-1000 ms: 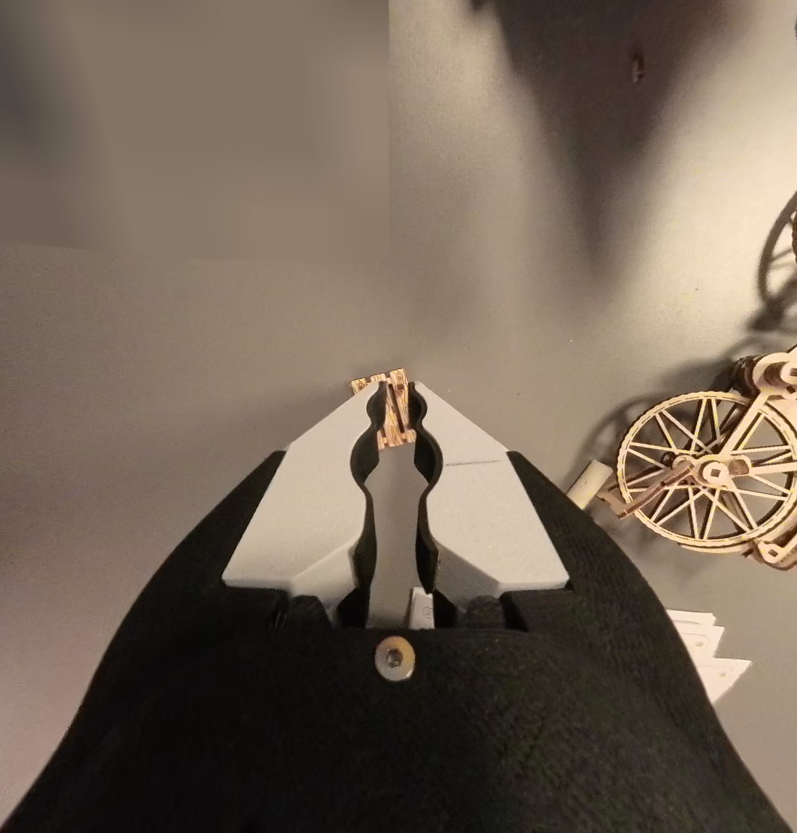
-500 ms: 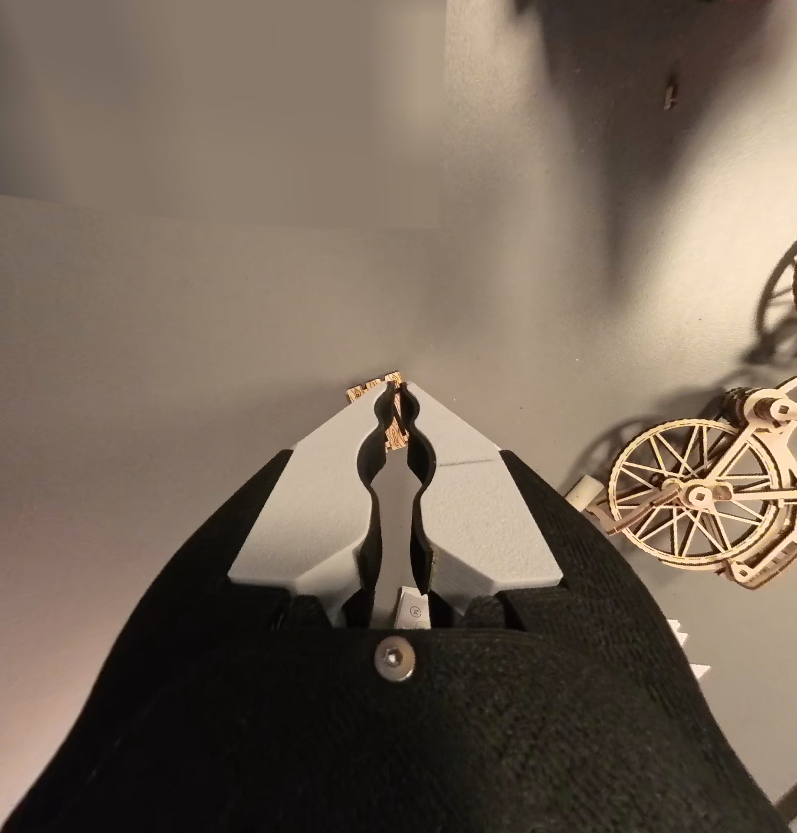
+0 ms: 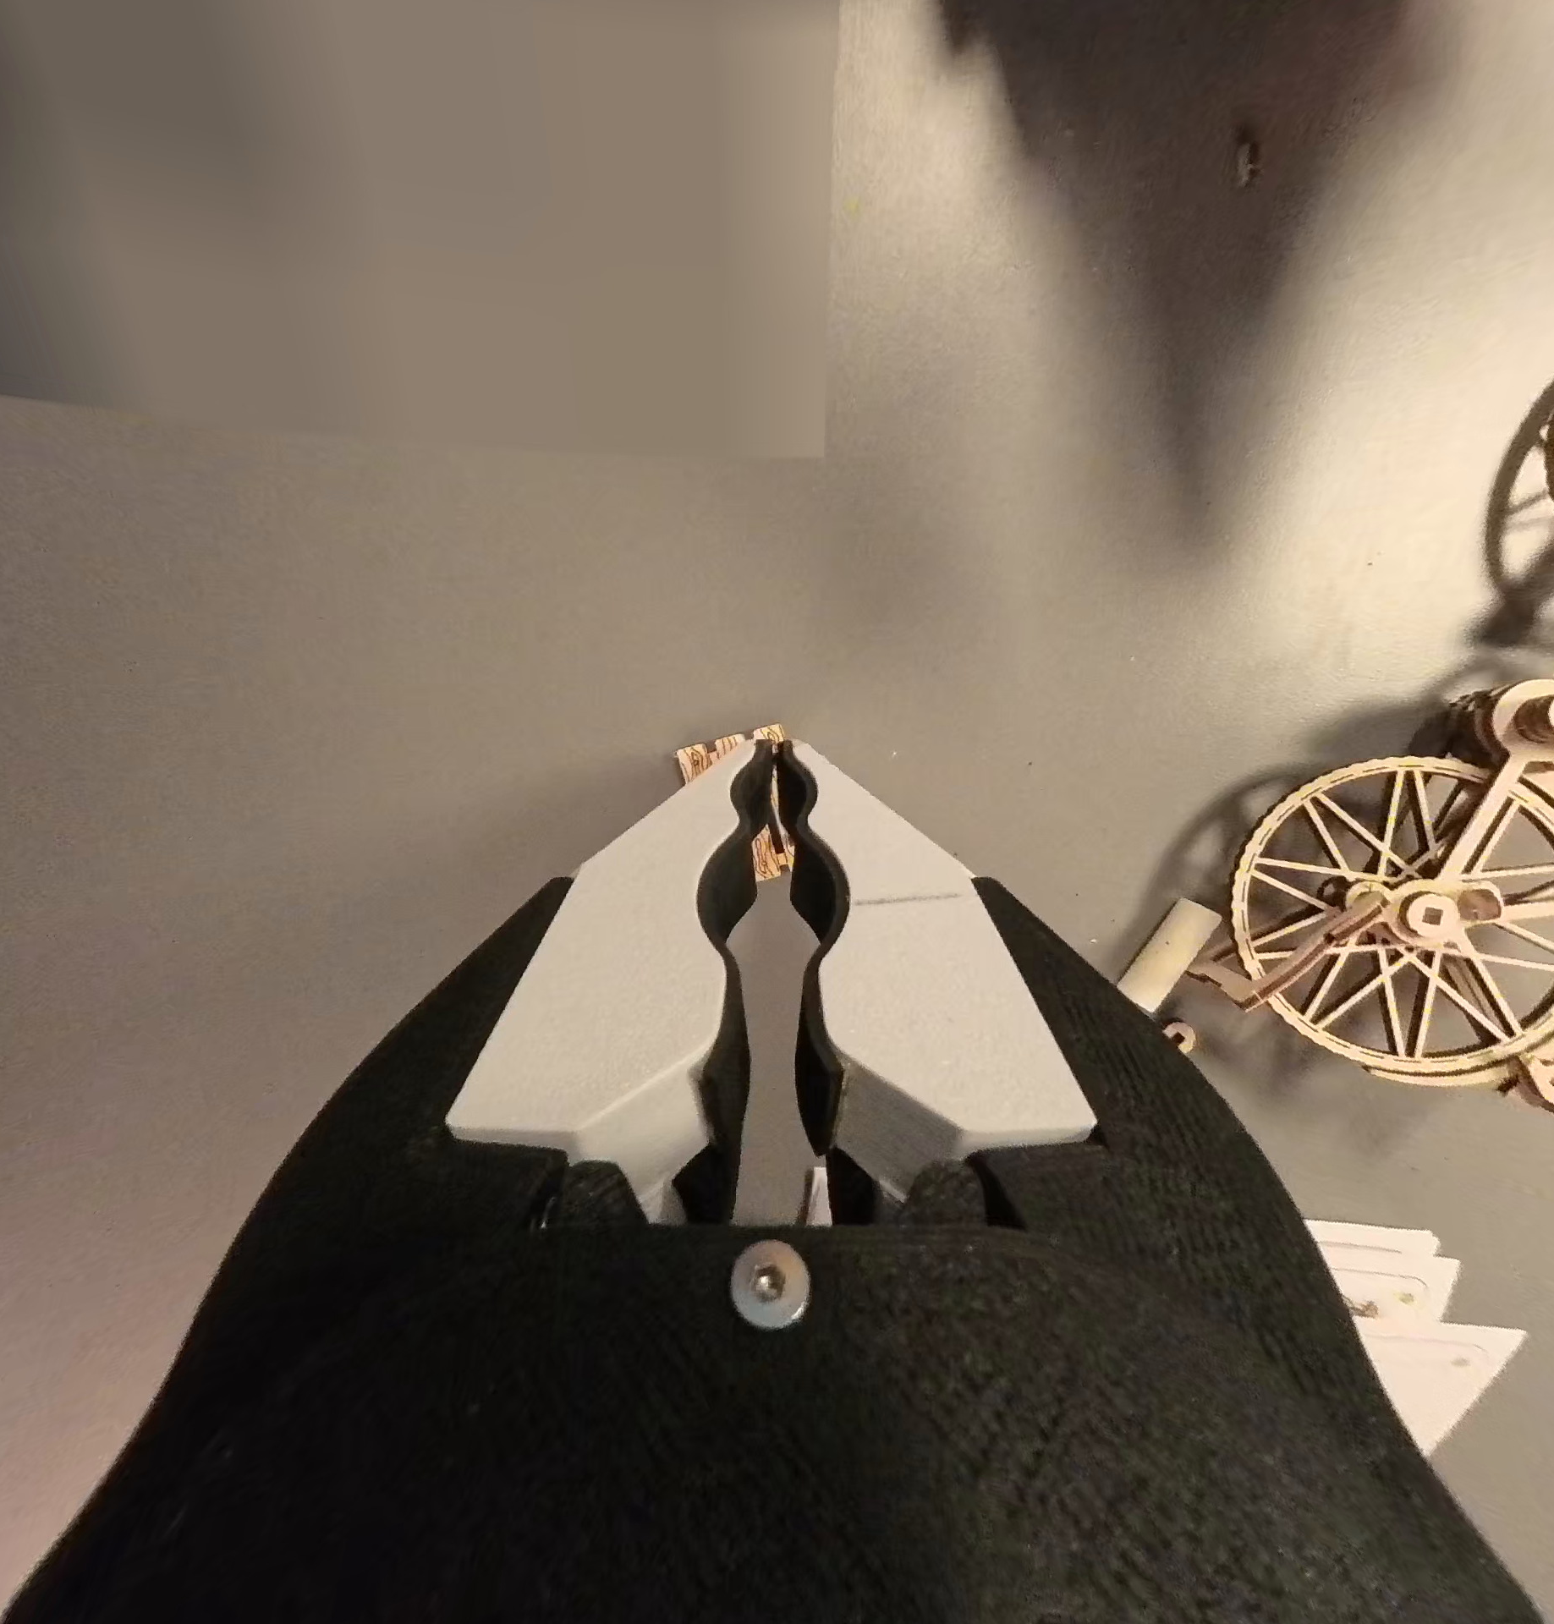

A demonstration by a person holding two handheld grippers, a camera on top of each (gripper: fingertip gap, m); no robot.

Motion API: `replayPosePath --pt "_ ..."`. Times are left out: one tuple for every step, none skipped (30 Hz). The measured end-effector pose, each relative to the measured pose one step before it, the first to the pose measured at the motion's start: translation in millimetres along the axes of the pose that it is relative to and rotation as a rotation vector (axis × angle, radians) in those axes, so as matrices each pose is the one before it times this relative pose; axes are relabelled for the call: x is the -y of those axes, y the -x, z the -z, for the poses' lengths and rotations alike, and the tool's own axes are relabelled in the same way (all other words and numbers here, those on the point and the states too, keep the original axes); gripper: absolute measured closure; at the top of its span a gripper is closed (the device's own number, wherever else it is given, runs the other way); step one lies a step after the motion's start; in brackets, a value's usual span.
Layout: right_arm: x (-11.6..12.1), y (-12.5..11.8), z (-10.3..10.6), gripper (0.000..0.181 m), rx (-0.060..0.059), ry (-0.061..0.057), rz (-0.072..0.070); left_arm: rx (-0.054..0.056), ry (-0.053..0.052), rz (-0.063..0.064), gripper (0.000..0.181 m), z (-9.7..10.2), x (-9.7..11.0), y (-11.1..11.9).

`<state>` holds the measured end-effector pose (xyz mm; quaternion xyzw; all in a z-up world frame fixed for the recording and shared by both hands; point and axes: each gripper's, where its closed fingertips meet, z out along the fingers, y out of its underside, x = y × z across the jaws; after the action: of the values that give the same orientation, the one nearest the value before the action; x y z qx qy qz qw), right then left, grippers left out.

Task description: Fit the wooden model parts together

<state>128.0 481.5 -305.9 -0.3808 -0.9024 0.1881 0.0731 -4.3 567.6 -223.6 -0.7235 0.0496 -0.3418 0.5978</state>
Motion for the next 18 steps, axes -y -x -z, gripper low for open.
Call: replayPosePath --pt "-0.03 0.01 0.00 0.181 -0.0046 -0.0008 0.0007 0.0001 -0.0005 -0.0003 0.153 0.05 0.04 -0.01" --pt "0.02 0.02 -0.12 0.181 -0.0058 0.0000 0.0012 0.0002 -0.0003 -0.0004 0.153 0.01 -0.02 -0.07" --pt "0.10 0.02 -0.05 0.181 -0.0041 -0.0008 -0.0045 -0.0001 0.0006 -0.0002 0.153 -0.10 -0.09 -0.03" --pt "0.21 -0.10 0.00 0.181 -0.0037 -0.0026 -0.0091 -0.0002 0.0005 -0.0003 0.153 0.03 -0.07 -0.02" --pt "0.32 -0.11 0.04 0.181 -0.0057 -0.0040 -0.0111 0.0003 0.0000 -0.0005 0.153 -0.06 -0.03 0.00" --pt "0.28 0.09 0.07 0.181 -0.0062 -0.0029 -0.0088 0.0002 0.0002 -0.0002 0.153 -0.04 0.04 -0.08" --pt "0.01 1.59 0.35 0.181 0.0040 0.0018 0.0025 -0.0005 -0.0003 0.0002 0.153 0.03 -0.02 0.04" --pt "0.36 2.03 0.74 0.175 0.0075 0.0025 0.0076 -0.0002 -0.0014 0.0011 0.153 0.23 0.24 0.02" --pt "3.20 0.86 1.55 0.168 -0.0019 -0.0133 0.0044 -0.0010 -0.0023 0.0034 0.153 0.27 0.17 0.04" --pt "5.59 0.20 2.40 0.162 -0.0066 -0.0265 0.0040 -0.0021 -0.0027 0.0051 0.153 0.27 0.23 0.01" --pt "4.00 0.00 2.63 0.157 -0.0073 -0.0146 0.0081 -0.0013 -0.0014 0.0055 0.153 0.17 0.26 0.27" --pt "0.87 0.37 2.08 0.154 -0.0042 0.0070 0.0163 -0.0012 -0.0013 0.0060 0.153 0.14 0.14 0.46" --pt "-1.12 1.80 1.25 0.151 0.0039 0.0187 0.0202 -0.0013 -0.0020 0.0052 0.154 0.21 0.24 0.28" --pt "-1.63 3.22 0.02 0.146 0.0135 0.0235 0.0180 -0.0006 -0.0023 0.0037 0.153 0.22 0.40 0.28" --pt "-1.95 3.94 -0.94 0.144 0.0182 0.0274 0.0156 -0.0006 -0.0017 0.0027 0.153 0.24 0.21 0.14" --pt "-1.96 2.51 -1.40 0.142 0.0098 0.0293 0.0151 -0.0009 -0.0014 0.0022 0.153 0.20 0.14 0.07" --pt "-2.21 1.15 -1.49 0.140 0.0016 0.0311 0.0201 -0.0001 -0.0014 0.0009 0.153 0.26 0.09 -0.03" --pt "-2.20 0.77 -1.85 0.140 -0.0007 0.0321 0.0292 0.0003 -0.0003 -0.0002 0.154 0.06 0.02 0.01"
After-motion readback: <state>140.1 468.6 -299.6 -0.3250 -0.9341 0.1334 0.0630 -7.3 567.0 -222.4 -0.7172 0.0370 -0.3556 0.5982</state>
